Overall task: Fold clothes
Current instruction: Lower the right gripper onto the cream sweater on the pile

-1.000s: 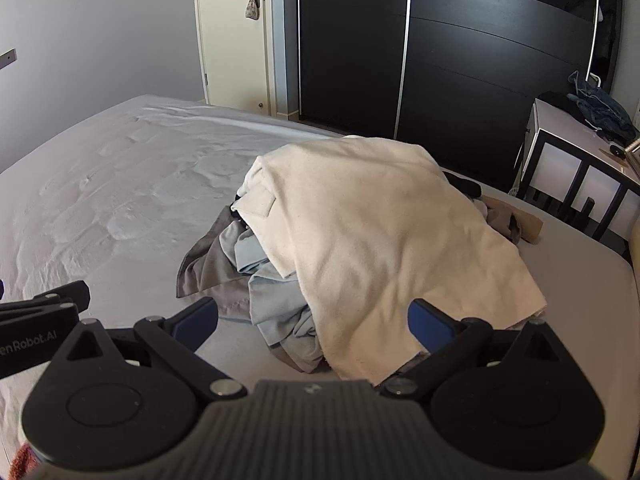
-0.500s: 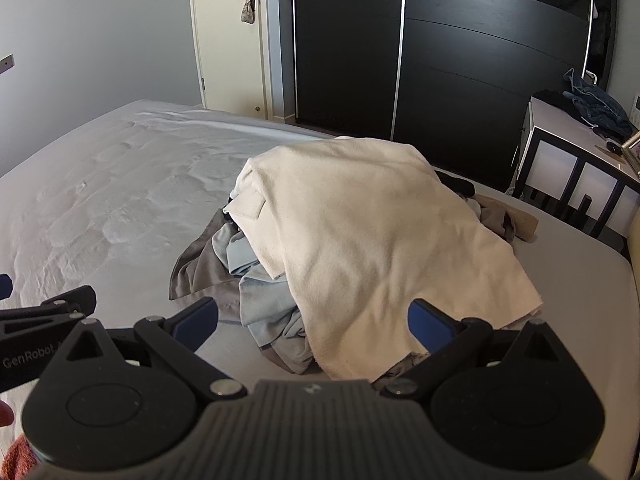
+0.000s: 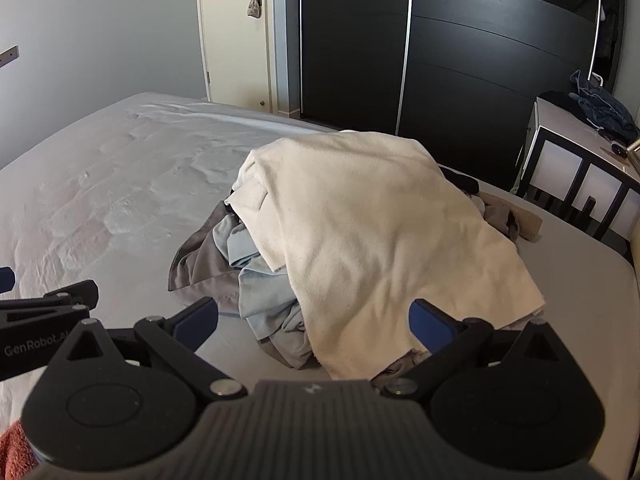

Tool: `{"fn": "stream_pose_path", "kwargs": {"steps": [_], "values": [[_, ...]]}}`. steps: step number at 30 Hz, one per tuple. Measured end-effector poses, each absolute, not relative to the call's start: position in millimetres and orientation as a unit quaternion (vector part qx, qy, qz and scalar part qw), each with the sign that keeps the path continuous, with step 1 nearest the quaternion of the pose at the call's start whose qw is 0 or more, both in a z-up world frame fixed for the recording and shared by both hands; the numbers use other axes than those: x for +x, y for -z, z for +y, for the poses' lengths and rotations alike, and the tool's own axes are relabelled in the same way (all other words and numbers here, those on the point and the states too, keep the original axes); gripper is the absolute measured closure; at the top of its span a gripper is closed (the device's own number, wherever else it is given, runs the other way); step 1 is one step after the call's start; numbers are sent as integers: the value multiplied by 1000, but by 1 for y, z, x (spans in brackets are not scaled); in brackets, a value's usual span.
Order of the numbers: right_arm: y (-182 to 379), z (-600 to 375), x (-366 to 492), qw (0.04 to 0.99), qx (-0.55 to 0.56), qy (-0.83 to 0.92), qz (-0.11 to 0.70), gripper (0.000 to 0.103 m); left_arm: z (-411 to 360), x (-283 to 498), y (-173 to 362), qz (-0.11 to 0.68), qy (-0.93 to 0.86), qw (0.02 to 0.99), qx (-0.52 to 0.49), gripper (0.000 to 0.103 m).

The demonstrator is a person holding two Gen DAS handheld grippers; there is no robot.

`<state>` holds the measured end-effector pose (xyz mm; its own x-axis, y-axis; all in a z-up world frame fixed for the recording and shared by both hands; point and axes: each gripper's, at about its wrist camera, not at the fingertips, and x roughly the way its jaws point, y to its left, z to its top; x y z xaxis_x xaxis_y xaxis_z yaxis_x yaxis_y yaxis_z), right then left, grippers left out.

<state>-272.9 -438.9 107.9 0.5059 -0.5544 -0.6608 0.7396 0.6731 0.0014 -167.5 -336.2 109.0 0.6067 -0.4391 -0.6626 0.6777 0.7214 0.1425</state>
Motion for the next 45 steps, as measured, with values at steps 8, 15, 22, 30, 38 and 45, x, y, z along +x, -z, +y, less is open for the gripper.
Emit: {"fn": "stream_pose_path", "kwargs": {"steps": [8, 15, 22, 30, 38, 45], "values": [[-107, -440, -273, 855, 147, 374, 327, 1, -337, -167, -109, 311, 319, 875, 191, 0], [-104, -440, -271, 857, 144, 370, 330, 1, -337, -165, -109, 317, 320, 872, 190, 0], [-102, -444, -265, 859, 138, 366, 330, 1, -343, -158, -107, 321, 317, 871, 195, 0], [-100, -456, -253, 861, 138, 362, 329, 1, -353, -145, -101, 329, 315, 868, 200, 0], [-95, -478, -232, 863, 121, 362, 331, 1, -367, -124, -98, 333, 312, 867, 201, 0], [-80, -508, -206, 859, 118, 359, 345, 7, -378, -100, -91, 345, 303, 867, 195, 0]]}}
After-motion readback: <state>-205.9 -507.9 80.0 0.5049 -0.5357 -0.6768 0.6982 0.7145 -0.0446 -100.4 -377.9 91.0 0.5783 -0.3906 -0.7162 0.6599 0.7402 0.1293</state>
